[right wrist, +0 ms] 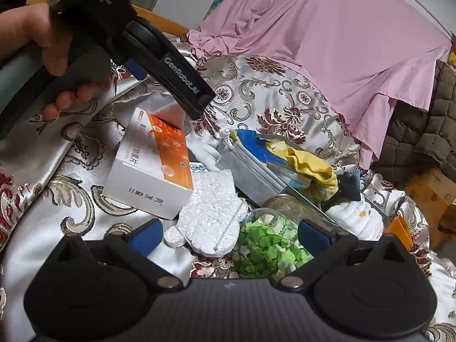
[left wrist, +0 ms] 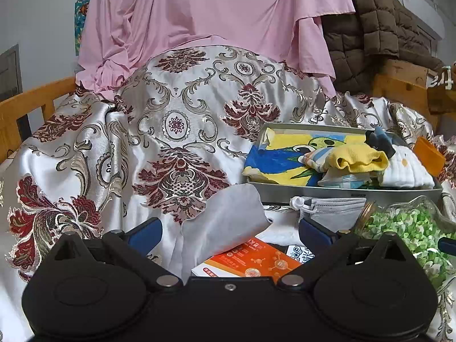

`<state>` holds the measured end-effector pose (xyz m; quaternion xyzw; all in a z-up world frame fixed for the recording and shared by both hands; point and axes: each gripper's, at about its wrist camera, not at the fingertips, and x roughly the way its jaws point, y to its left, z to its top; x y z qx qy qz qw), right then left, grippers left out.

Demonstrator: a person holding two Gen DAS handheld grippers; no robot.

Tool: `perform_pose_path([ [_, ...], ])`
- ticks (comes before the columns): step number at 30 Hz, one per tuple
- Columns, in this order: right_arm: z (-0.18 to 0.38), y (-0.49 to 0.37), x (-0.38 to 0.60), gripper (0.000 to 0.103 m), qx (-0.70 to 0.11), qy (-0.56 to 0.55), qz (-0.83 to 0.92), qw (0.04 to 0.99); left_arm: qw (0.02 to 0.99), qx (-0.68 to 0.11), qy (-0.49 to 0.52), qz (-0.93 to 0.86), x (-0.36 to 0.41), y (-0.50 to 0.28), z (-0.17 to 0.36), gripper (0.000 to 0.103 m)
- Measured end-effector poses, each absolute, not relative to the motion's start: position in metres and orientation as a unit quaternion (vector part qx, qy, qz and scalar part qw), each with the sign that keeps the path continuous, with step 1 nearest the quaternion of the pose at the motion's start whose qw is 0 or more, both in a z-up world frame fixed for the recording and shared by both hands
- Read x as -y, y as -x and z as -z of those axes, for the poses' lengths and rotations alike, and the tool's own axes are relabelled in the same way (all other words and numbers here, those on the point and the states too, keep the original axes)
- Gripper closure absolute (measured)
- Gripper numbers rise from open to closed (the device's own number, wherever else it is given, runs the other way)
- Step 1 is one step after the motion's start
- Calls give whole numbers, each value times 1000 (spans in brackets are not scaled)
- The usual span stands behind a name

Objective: Organize soft objects
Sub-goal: 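Grasp the grey cloth with the left tool while the right tool grasps the white foam sheet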

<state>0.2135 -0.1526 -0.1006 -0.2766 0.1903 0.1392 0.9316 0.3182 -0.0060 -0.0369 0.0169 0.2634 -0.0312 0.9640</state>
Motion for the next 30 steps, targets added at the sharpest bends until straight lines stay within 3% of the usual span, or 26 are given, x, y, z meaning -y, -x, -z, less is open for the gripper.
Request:
perform_pose_path([
  [21,119,-259,121,1,-206,397,-208,870,961,-275,-13,11,8,-340,48,8],
  [30,120,-260,121,18,-208,411,-223,859,959,-281,-37,26,12,-342,51,40],
])
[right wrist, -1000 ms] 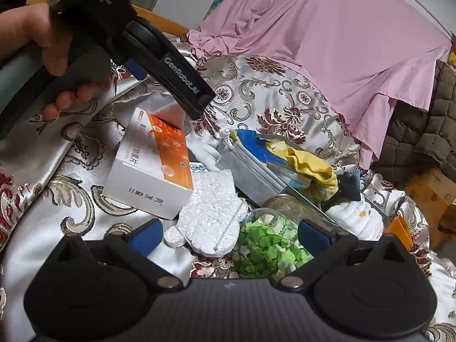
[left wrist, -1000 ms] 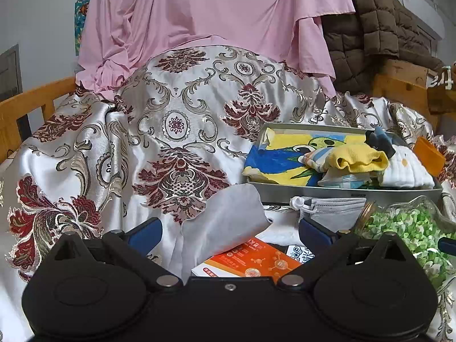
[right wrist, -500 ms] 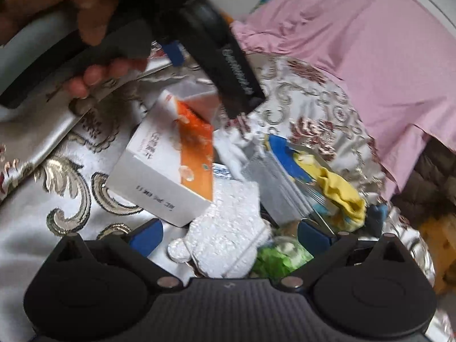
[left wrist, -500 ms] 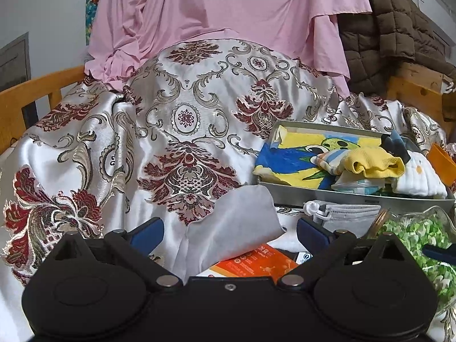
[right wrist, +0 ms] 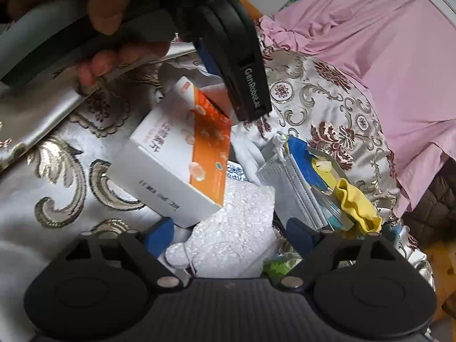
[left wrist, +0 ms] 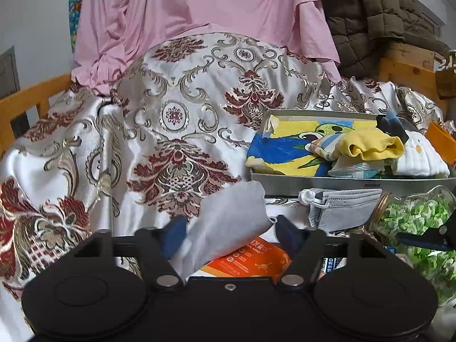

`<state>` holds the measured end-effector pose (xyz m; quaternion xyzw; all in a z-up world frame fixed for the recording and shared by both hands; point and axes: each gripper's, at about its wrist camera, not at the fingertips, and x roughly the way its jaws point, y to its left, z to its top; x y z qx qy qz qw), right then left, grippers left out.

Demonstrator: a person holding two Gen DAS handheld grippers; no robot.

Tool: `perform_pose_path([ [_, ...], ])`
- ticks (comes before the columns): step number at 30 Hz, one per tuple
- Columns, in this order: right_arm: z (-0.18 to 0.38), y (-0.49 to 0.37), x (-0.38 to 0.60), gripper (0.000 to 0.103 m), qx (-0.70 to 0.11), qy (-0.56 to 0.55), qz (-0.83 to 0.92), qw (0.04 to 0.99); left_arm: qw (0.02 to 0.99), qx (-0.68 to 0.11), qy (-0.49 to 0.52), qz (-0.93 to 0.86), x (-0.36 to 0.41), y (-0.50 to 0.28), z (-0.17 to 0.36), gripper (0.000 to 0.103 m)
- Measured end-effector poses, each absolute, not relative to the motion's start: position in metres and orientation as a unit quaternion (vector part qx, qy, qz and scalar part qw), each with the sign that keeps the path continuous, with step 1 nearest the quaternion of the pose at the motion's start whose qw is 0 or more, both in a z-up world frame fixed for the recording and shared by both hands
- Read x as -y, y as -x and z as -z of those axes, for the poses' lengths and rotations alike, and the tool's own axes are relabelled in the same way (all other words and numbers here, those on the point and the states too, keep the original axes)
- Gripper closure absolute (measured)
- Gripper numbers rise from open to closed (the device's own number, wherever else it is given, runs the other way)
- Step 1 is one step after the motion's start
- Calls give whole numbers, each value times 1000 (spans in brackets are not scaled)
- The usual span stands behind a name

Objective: Organize soft objects
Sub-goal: 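Grasp the grey cloth with the left tool while the right tool grasps the white foam sheet, then carry the grey cloth and foam sheet into the cartoon tray and open both tools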

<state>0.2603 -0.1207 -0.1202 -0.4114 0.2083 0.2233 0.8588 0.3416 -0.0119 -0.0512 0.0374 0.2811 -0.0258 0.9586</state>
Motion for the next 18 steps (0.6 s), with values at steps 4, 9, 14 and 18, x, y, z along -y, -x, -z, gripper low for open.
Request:
perform_pose_path([
  [4,119,-262,123,22,-216,406,-226,859,955,-293,-23,29,7,-344,52,60],
  [9,116,-262,125,28,-219,397,-225,862,956,-290,-10,34,2,-342,49,76],
  [14,111,-263,128,33,-224,387,-222,867,959,-280,15,32,-8,-338,39,94],
  [18,115,-259,123,32,-214,412,-213,860,961,-271,45,29,-17,-331,30,96],
])
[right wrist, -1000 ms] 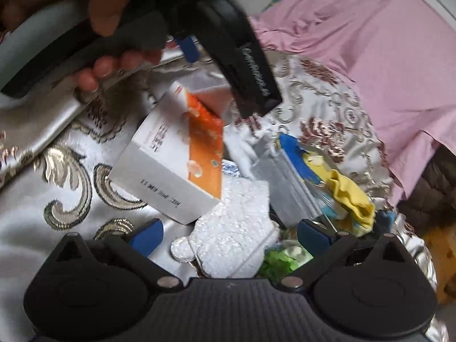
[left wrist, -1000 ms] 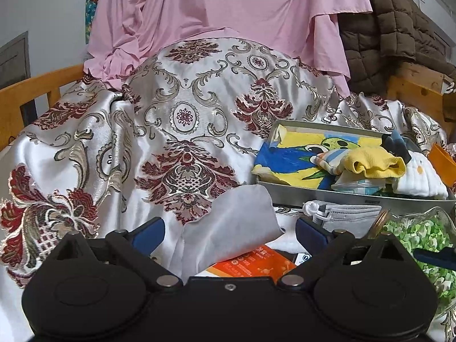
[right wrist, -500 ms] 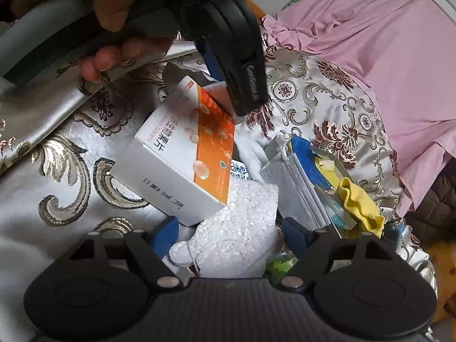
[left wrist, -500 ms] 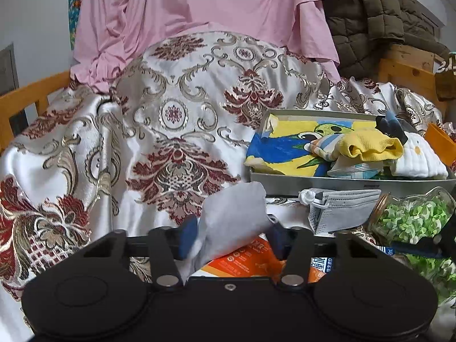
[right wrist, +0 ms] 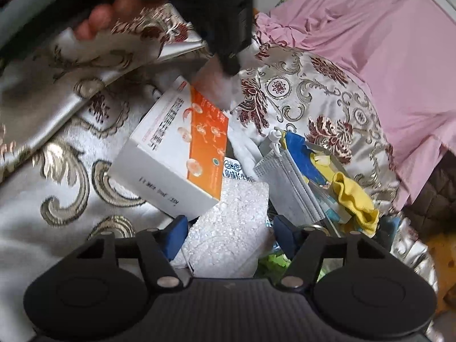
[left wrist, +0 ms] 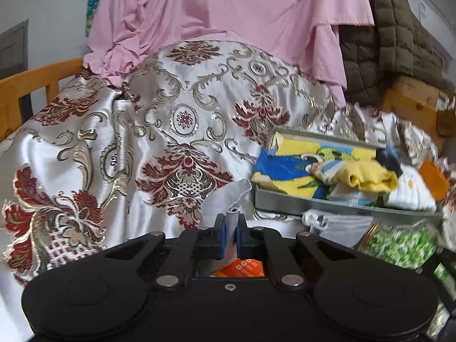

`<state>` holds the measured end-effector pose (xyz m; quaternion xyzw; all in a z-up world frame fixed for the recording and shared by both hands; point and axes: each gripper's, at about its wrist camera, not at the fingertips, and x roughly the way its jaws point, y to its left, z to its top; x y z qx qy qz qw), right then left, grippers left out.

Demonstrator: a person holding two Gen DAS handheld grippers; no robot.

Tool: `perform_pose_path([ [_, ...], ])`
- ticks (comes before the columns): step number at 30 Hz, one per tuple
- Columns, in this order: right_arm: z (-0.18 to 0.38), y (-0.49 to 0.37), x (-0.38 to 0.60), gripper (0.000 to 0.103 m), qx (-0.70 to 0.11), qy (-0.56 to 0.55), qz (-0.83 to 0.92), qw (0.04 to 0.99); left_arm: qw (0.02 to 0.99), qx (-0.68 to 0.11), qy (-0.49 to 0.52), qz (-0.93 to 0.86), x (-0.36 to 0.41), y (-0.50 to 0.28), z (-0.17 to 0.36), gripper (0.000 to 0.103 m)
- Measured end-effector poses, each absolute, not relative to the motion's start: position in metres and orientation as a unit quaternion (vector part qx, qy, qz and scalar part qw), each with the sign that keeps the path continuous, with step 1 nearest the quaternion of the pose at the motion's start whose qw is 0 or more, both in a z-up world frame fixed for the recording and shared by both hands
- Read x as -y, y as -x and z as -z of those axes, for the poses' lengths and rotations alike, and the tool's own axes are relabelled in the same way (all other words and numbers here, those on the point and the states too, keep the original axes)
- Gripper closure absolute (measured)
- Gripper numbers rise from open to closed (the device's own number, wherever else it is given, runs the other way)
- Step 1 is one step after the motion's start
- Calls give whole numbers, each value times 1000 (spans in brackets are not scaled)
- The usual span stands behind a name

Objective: Organize soft objects
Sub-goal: 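Carry the grey cloth and foam sheet into the cartoon tray and open both tools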

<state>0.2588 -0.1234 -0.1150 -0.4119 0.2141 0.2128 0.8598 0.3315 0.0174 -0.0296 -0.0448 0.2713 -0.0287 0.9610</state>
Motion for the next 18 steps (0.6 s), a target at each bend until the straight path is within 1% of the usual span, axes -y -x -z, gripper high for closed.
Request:
perform_pose_path([
  [6,123,-259,119,26,-216,432,-205,851,963,-259,76,28,-24,-323,14,97],
  [9,126,-258,116,32,-215,436,-199,851,963,-254,79,33,-22,-319,8,97],
  [18,124,-241,115,34,-201,450,-179,852,964,-248,88,41,-14,-303,-1,97],
])
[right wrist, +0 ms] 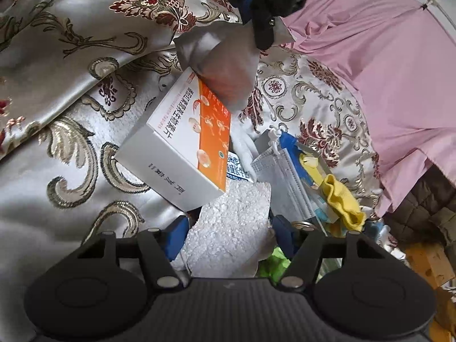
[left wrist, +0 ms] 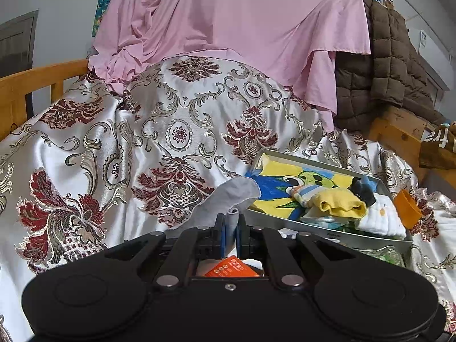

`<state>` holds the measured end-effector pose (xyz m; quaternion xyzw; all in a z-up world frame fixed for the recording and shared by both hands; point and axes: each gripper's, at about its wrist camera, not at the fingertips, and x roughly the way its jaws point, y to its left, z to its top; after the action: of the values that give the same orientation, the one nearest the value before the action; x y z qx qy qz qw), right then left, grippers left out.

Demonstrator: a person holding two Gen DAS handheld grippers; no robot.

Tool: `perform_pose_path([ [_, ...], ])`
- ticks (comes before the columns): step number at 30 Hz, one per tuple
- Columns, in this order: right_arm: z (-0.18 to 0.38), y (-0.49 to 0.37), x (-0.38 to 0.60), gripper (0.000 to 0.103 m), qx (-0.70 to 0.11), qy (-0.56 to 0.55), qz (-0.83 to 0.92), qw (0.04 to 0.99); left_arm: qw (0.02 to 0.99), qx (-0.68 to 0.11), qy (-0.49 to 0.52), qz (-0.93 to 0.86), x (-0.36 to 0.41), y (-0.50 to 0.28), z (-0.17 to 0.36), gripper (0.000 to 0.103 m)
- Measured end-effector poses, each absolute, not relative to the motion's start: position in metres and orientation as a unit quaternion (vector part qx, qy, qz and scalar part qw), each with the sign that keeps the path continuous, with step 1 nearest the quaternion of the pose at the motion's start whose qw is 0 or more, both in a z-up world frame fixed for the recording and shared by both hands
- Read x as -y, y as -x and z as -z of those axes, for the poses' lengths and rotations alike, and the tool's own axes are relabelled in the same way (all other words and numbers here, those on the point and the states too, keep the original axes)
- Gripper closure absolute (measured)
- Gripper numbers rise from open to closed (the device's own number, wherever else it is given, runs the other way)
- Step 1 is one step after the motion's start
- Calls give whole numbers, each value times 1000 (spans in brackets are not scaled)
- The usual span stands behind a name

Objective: Organize soft objects
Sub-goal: 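Carry the grey cloth and foam sheet into the cartoon tray and open both tools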

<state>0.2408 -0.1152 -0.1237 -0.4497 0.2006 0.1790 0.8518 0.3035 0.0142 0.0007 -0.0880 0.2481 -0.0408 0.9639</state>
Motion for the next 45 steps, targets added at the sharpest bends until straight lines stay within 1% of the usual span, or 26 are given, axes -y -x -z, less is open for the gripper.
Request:
perform_pose_path([
  [10,99,-231,133,34,-183,440,-150,867,966,-230,106,52,-4,-288,-26,97],
  [18,57,-245,164,34,-160,367,-121,908,968,-214,102,82,23,-297,-58,98],
  [21,51,-249,178,34,-162,345,-113,917,969,-222,75,83,36,-306,-61,99],
  [25,46,-259,188,34,-160,337,-104,922,965,-237,73,80,40,-312,-52,100],
  [29,31,-274,204,34,-150,297,-96,938,968,-227,73,83,46,-321,-58,100],
  [35,5,-322,259,34,-123,177,-65,974,973,-194,71,103,75,-359,-88,100],
  [39,9,-354,303,34,-124,105,-47,986,975,-176,65,117,107,-397,-98,100],
  [42,13,-371,328,34,-121,76,-37,989,976,-164,56,131,133,-427,-99,100],
  [45,14,-383,343,34,-111,71,-33,991,975,-159,37,148,161,-457,-96,100],
])
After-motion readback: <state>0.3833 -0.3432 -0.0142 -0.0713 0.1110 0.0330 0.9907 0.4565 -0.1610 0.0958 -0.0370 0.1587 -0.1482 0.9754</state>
